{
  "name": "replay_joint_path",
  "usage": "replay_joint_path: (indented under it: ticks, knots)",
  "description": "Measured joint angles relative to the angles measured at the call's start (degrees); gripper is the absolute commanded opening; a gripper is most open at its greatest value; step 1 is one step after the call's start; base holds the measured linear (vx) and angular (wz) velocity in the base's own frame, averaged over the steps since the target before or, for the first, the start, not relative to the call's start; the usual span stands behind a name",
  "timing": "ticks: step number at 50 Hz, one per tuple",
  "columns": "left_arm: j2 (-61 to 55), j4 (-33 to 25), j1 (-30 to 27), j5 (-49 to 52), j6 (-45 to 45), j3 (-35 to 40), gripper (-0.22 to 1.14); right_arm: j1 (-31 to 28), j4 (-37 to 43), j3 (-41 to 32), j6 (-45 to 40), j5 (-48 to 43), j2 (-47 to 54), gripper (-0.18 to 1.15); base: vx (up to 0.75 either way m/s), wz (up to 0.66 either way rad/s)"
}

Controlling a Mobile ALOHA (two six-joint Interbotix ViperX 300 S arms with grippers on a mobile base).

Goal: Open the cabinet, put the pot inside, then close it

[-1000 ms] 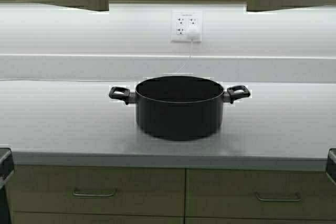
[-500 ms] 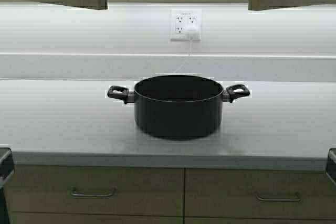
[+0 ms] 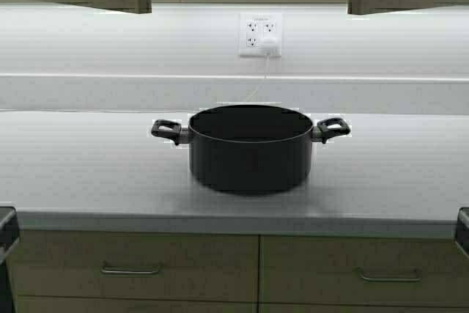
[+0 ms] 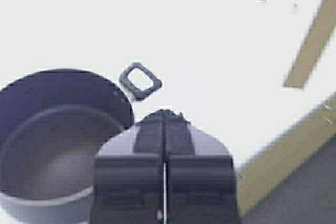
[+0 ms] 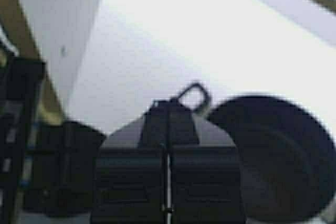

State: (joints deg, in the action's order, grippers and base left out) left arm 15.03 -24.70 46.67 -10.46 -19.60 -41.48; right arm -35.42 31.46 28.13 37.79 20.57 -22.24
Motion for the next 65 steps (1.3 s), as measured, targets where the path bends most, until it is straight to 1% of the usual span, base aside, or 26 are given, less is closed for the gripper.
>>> replay_joint_path:
  ticks: [6,16,28,37,46,50,52,54,57,64,65]
  knots:
    - [-4.1,0.0,-0.4,-1.6,0.2,3.2,0.03,0.0,-0.9,-1.8,-0.1,-0.6,3.9,0.05,0.00,0.00]
    - [-8.2,0.0,-3.5,-4.4,0.3,5.7,0.03,0.2,-3.0,-2.0,-1.4,-4.3,6.9,0.05,0.00,0.00]
    - [-9.5,0.0,-8.4,-4.7,0.3,6.7,0.03,5.3,-3.2,-0.7,-1.4,-4.7,7.5,0.05,0.00,0.00]
    - [-7.7,0.2,-9.5,-4.7,0.1,4.1,0.03,7.8,-3.5,2.4,-1.3,-4.1,4.9,0.05,0.00,0.00]
    - [-2.9,0.2,-10.5,-4.8,0.3,-1.1,0.03,10.4,-4.7,5.8,-1.3,-2.6,-0.1,0.05,0.00,0.00]
    - [-0.2,0.0,-11.3,-4.7,0.4,-3.3,0.05,11.8,-5.0,7.4,-1.2,-2.3,-2.6,0.08,0.00,0.00]
    - [1.2,-0.1,-11.7,-4.8,0.4,-4.3,0.08,12.4,-5.2,8.0,-1.4,-2.3,-3.8,0.13,0.00,0.00]
    - [2.6,0.0,-11.8,-4.8,0.4,-5.1,0.12,12.9,-5.1,8.4,-1.4,-2.2,-5.0,0.22,0.00,0.00]
    - [4.4,0.0,-11.3,-4.8,0.4,-5.8,0.24,13.7,-4.8,9.0,-1.5,-1.8,-6.5,0.43,0.00,0.00]
    - [7.0,0.0,-9.2,-4.8,1.4,-6.7,0.68,14.2,-1.3,10.5,-1.6,-1.8,-8.0,1.02,0.00,0.00]
    - [7.3,0.0,-8.8,-4.8,1.7,-6.8,0.75,14.2,-0.4,10.8,-1.6,-2.1,-8.0,1.05,0.00,0.00]
